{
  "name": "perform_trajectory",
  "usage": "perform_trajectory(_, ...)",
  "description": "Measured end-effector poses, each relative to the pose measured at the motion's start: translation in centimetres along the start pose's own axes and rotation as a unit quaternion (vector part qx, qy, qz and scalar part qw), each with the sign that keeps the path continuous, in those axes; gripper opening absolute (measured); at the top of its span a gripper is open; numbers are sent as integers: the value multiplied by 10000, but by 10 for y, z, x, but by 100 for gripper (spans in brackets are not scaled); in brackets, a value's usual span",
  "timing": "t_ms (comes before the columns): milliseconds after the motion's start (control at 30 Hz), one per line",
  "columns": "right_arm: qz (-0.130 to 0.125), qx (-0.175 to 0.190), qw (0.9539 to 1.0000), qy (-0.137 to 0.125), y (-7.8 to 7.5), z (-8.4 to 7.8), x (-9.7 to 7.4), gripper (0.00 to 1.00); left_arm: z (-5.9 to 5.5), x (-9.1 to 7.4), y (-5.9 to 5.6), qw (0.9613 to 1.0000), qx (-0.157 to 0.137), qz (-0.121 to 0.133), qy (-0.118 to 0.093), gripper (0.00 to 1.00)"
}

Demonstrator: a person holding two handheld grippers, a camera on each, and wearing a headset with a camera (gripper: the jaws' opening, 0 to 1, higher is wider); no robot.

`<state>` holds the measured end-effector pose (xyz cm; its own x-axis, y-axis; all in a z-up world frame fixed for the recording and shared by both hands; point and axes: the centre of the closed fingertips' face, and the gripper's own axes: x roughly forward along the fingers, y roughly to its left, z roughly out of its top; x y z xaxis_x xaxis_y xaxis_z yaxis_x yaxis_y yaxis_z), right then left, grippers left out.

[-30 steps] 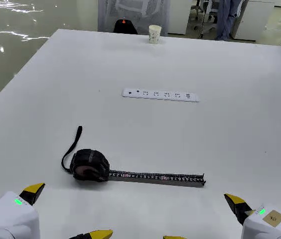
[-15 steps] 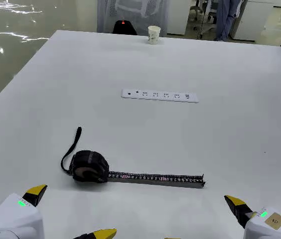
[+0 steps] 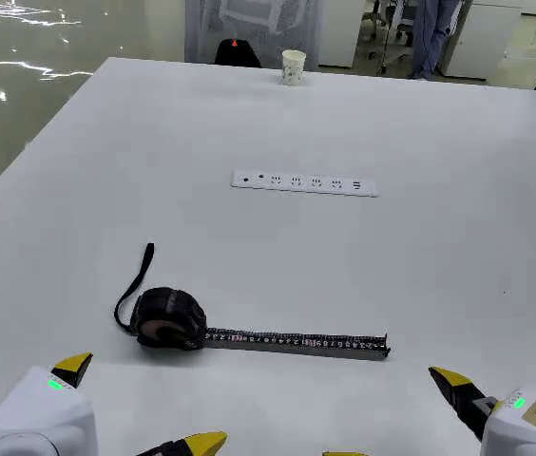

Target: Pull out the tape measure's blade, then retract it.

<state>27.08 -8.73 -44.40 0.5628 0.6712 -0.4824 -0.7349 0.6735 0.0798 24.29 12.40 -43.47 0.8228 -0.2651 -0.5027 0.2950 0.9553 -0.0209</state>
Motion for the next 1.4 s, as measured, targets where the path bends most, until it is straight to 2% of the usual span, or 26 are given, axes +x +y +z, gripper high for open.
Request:
perform_trajectory(300, 284, -30, 9996, 48, -6, -4, 0, 99, -1, 9, 5, 9999, -99, 96, 36, 99)
perform_trajectory(700, 701, -277, 9970, 182, -16, -6, 2, 91, 1, 21, 8, 9998, -73, 156, 73, 99)
perform_trajectory(867, 927, -477, 9938, 377, -20, -10, 4, 85, 1, 26, 12, 9997, -95, 209, 80, 99)
perform_trajectory(1000, 1007, -608, 9919, 469, -26, -11, 6, 82, 3, 31, 17, 9995, -170, 261, 88, 99)
perform_trajectory(1400, 1344, -1062, 9820, 799, -44, -13, 16, 67, 6, 43, 30, 9986, -292, 429, 134, 99)
